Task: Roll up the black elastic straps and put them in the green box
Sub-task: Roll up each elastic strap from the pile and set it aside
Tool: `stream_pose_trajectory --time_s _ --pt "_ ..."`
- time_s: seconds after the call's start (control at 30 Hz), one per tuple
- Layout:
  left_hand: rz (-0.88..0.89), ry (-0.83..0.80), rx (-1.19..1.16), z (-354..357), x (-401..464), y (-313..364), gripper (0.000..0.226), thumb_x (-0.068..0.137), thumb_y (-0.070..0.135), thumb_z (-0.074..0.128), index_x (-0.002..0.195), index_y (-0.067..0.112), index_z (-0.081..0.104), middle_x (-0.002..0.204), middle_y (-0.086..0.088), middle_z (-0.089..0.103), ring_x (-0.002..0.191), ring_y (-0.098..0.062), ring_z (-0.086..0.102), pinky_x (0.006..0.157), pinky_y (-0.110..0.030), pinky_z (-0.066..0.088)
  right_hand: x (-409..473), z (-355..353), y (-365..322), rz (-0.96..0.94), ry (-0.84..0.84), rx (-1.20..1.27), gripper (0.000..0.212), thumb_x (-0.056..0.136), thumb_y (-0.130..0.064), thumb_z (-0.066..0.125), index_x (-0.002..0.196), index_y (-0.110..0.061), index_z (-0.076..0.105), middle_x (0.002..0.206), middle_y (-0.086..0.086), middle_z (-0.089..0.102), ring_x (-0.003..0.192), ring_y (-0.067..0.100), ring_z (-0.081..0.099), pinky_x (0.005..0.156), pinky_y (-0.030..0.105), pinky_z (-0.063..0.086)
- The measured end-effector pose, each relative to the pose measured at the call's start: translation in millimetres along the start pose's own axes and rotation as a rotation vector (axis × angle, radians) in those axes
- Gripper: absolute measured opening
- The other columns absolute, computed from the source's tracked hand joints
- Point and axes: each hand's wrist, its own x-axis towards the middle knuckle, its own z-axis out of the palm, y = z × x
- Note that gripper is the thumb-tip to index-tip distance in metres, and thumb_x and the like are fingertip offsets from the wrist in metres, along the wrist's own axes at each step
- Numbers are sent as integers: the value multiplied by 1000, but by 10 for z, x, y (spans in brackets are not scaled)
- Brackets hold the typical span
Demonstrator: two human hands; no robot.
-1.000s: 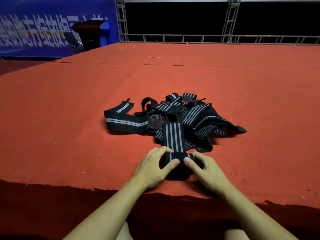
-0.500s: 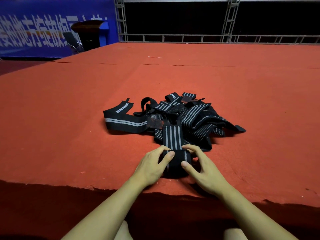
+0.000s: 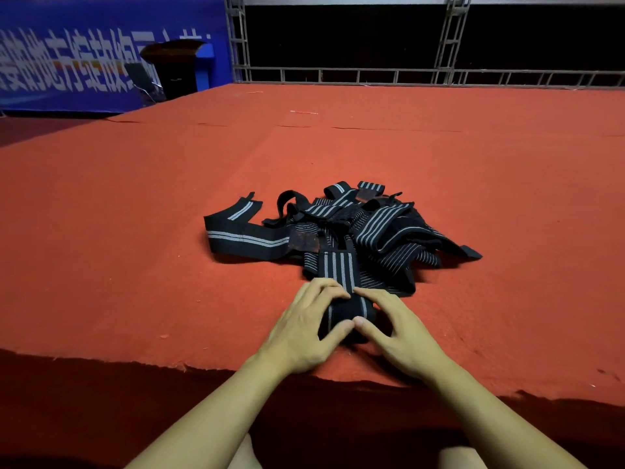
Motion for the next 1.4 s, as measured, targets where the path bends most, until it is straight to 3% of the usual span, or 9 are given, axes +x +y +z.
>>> stream_pose_trajectory --time_s 0.17,0.27,0.43,0.6,0.8,1.03,1.2,1.3,1.4 --pt "-58 -24 -12 -10 9 -22 42 92 47 61 130 33 53 130 17 48 120 -8 48 106 -33 42 31 2 6 64 -49 -35 68 98 -57 56 159 -38 30 154 -24 38 137 -8 35 117 24 25" --pt "-129 -29 -22 -7 19 -38 40 93 50 55 131 38 50 127 20 50 118 -6 48 105 -35 43 18 7 -7 54 -42 47 71 92 -62 58 154 -43 31 153 -26 43 137 -6 43 118 34 36" --pt "-192 -29 -57 18 46 -86 38 95 56 48 130 42 50 123 20 54 119 -5 50 106 -34 42 -5 11 -11 5 -55 -12 80 85 -50 75 151 -46 30 151 -32 40 135 -11 41 116 35 38" --pt "-212 -23 -71 21 50 -100 40 95 60 45 128 39 54 118 18 58 115 -5 52 105 -34 42 14 37 45 30 -45 9 73 85 -56 70 148 -46 34 146 -25 49 133 -1 49 114 38 41" --pt "-238 -11 -107 -27 40 -47 46 94 67 41 127 37 53 113 10 63 110 -9 57 101 -38 44 -11 33 16 38 -15 28 66 87 -70 55 146 -42 42 139 -27 52 130 -3 47 113 29 38" --pt "-87 -15 -97 -72 -13 26 41 95 48 55 132 30 52 122 14 51 118 -8 54 101 -30 45 -2 -4 -28 75 21 64 42 85 -75 53 122 -53 54 107 -30 59 108 1 54 90 11 37" --pt "-97 28 -117 -59 -10 6 35 96 51 54 122 28 59 117 15 61 115 -10 58 100 -35 46 -1 -15 -50 15 28 107 51 85 -79 52 122 -44 58 120 -25 58 120 5 52 101 20 40" --pt "-145 21 -120 -55 3 -26 34 97 57 49 117 32 61 112 16 65 110 -6 60 98 -37 47 -44 -48 -106 2 13 155 62 85 -64 64 140 -42 46 136 -27 51 129 4 50 104 14 38" --pt "-192 20 -124 -58 11 -28 33 97 62 46 110 35 60 104 16 68 101 -5 63 92 -38 49 -84 -55 -137 -85 10 81 68 85 -56 73 142 -37 42 141 -22 46 132 9 49 106 20 40"
